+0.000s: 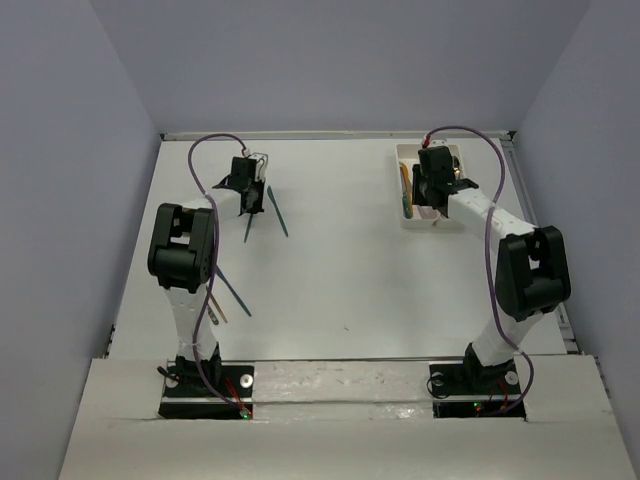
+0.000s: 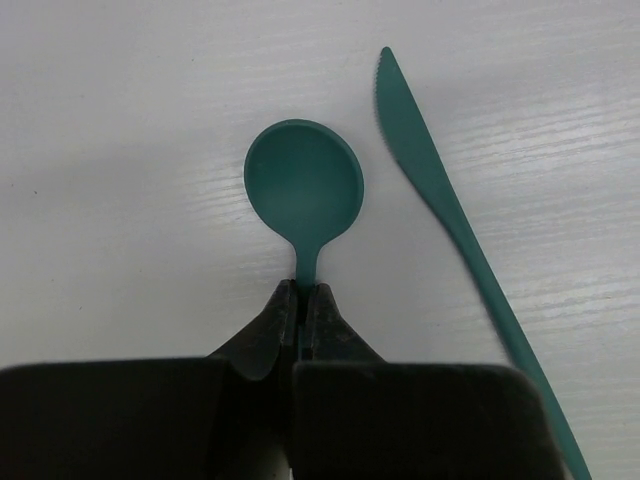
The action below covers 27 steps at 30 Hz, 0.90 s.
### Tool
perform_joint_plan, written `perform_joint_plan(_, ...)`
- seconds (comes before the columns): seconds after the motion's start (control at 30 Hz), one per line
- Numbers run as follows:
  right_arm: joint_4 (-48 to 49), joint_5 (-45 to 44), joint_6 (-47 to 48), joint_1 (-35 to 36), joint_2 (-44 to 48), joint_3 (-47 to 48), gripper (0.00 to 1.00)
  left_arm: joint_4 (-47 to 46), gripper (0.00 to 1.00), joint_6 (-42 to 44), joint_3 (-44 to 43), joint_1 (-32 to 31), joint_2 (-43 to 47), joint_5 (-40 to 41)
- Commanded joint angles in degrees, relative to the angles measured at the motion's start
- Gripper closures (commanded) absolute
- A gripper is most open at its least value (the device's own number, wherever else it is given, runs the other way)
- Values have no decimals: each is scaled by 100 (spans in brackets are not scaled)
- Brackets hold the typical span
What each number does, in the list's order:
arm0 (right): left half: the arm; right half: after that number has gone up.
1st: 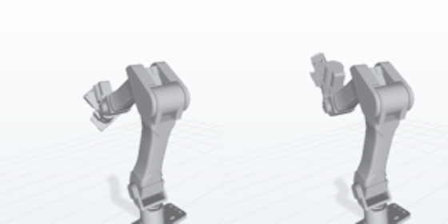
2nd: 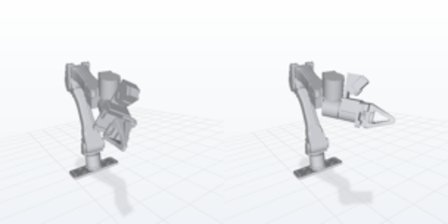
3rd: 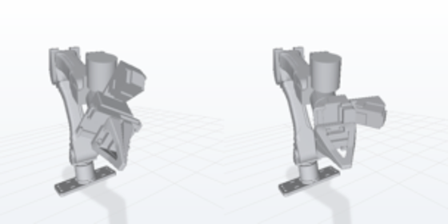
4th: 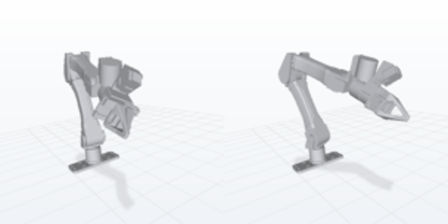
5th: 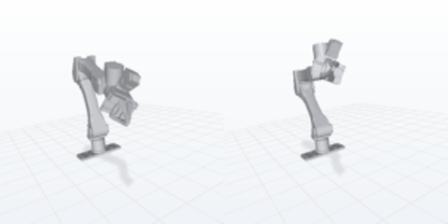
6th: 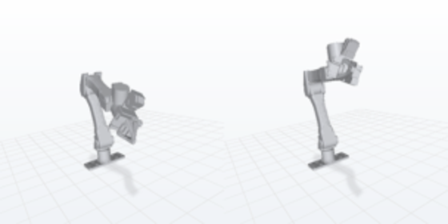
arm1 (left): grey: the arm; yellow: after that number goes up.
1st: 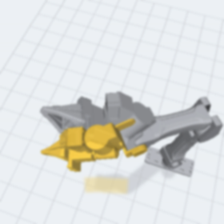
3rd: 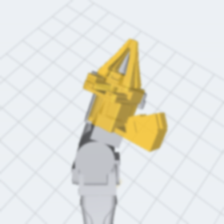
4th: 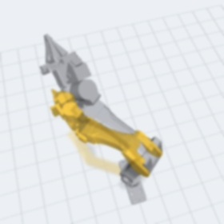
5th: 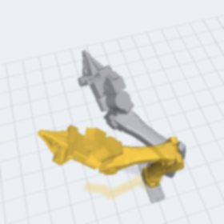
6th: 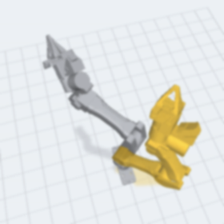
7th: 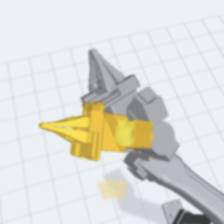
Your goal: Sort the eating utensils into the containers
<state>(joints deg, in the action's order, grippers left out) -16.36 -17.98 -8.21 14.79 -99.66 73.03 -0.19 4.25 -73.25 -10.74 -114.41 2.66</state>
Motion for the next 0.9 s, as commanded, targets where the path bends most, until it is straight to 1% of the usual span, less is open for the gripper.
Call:
perform_joint_plan(0.0,1,-13,3,-2,385,-114,61,326,100,-196,118,81,191,-431)
perform_joint_plan(0.1,-95,92,-40,-2,543,-140,61,300,100,-275,153,142,305,-529)
perform_joint_plan(0.17,-122,250,-76,-2,675,-184,61,195,100,-328,197,204,585,-608)
perform_joint_plan(0.27,97,872,-120,68,1088,-359,62,-24,100,-390,329,309,1226,-687)
perform_joint_plan(0.3,255,1423,-120,68,1211,-447,62,-130,100,-390,364,310,1420,-687)
perform_joint_plan(0.33,726,1742,-137,225,1499,-570,61,-157,100,-573,417,310,1787,-705)
perform_joint_plan(0.37,1044,2528,-189,287,1641,-841,61,-201,100,-609,426,310,1956,-740)
perform_joint_plan(0.4,1360,2832,-347,366,1782,-974,59,-201,100,-636,435,310,2123,-784)
perform_joint_plan(0.43,1703,3052,-444,611,1983,-1080,57,-201,100,-662,443,310,2429,-880)
perform_joint_plan(0.47,2350,3211,-514,778,2037,-1142,55,-201,100,-732,444,310,2580,-907)
perform_joint_plan(0.5,2574,3308,-567,972,2055,-1160,54,-201,100,-785,461,310,2730,-959)
perform_joint_plan(0.53,2777,3318,-611,1191,2029,-1056,53,-210,100,-820,487,310,3001,-1038)
perform_joint_plan(0.57,3109,3379,-638,1637,1829,-941,53,-219,100,-942,514,310,3125,-1082)
perform_joint_plan(0.6,3278,3475,-725,1850,1670,-818,53,-236,100,-1013,583,310,3370,-1118)
perform_joint_plan(0.63,3462,3563,-778,2035,1495,-504,53,-262,100,-1075,628,310,3494,-1170)
perform_joint_plan(0.67,3664,3608,-840,2350,1075,-318,52,-306,100,-1136,672,310,3600,-1180)
perform_joint_plan(0.73,3684,3608,-1032,2563,651,138,51,-350,100,-1277,829,310,3837,-1206)
perform_joint_plan(0.77,3710,3600,-1103,2643,458,550,50,-394,100,-1312,874,310,4030,-1197)
perform_joint_plan(0.8,3754,3573,-1191,2783,134,728,49,-412,100,-1356,961,310,4128,-1197)
perform_joint_plan(0.87,3903,3556,-1455,2871,-167,1142,47,-438,100,-1392,1023,310,4348,-1206)
